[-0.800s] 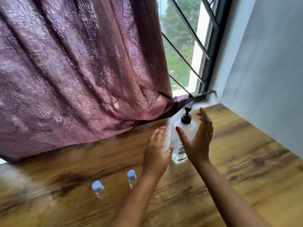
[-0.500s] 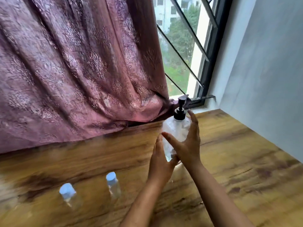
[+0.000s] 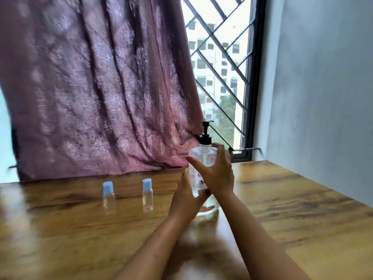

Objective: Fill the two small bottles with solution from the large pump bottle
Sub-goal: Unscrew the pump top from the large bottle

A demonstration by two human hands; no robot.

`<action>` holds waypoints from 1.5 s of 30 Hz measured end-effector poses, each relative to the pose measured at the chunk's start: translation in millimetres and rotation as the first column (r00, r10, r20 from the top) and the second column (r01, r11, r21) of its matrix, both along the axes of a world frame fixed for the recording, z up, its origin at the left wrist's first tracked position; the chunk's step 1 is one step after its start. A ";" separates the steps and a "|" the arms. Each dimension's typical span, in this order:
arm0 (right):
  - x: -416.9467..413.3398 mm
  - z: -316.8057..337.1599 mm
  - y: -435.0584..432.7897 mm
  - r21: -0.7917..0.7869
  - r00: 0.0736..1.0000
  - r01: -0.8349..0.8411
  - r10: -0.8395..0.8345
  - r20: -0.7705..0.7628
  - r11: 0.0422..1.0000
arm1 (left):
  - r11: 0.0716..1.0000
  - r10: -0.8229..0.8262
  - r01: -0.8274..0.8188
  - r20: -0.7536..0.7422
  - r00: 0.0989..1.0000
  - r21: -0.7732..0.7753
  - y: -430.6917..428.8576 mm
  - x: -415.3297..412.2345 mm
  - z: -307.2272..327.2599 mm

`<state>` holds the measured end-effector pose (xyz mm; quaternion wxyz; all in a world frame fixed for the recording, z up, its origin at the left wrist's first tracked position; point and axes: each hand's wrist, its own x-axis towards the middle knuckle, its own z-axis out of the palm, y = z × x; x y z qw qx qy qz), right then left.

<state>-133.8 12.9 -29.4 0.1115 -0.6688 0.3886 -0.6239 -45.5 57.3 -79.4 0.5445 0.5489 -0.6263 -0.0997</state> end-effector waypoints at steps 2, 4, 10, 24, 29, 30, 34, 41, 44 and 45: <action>-1.8 -2.5 23.8 -0.009 0.999 -0.020 0.020 0.030 1.000 | 1.000 -0.020 0.020 0.016 1.000 -0.007 27.0 -0.1 -1.7; -1.5 -3.1 46.9 -0.002 0.995 -0.038 0.038 0.089 0.999 | 1.000 -0.022 0.022 0.049 0.999 0.000 50.0 1.0 -3.2; 6.3 14.9 83.5 0.002 0.986 -0.046 0.045 0.158 0.999 | 0.997 -0.071 0.071 -0.038 0.997 0.015 81.9 8.3 -2.5; -4.1 50.0 12.1 0.105 0.986 -0.115 0.100 0.135 0.988 | 0.954 -0.234 0.254 -0.131 0.963 0.162 18.1 26.6 8.9; -12.1 46.0 -0.4 0.096 0.863 -0.485 0.457 0.216 0.869 | 0.930 -0.306 0.337 -0.196 0.932 0.147 3.3 35.7 6.1; -15.9 46.2 0.1 0.109 0.802 -0.583 0.549 0.235 0.805 | 0.930 -0.309 0.339 -0.200 0.930 0.143 2.5 36.5 5.2; -22.7 46.8 2.8 0.133 0.688 -0.718 0.667 0.286 0.683 | 0.922 -0.324 0.358 -0.214 0.922 0.146 3.4 36.5 4.0; -12.0 43.1 10.7 0.024 0.829 -0.528 0.509 0.233 0.849 | 0.924 -0.319 0.354 -0.213 0.923 0.148 12.8 32.5 7.0; -9.7 43.3 11.3 -0.009 0.872 -0.444 0.434 0.225 0.896 | 0.925 -0.318 0.351 -0.206 0.925 0.147 15.8 31.7 7.4; -10.3 43.0 10.7 -0.018 0.861 -0.466 0.458 0.222 0.884 | 0.925 -0.318 0.350 -0.205 0.926 0.148 16.4 31.5 7.6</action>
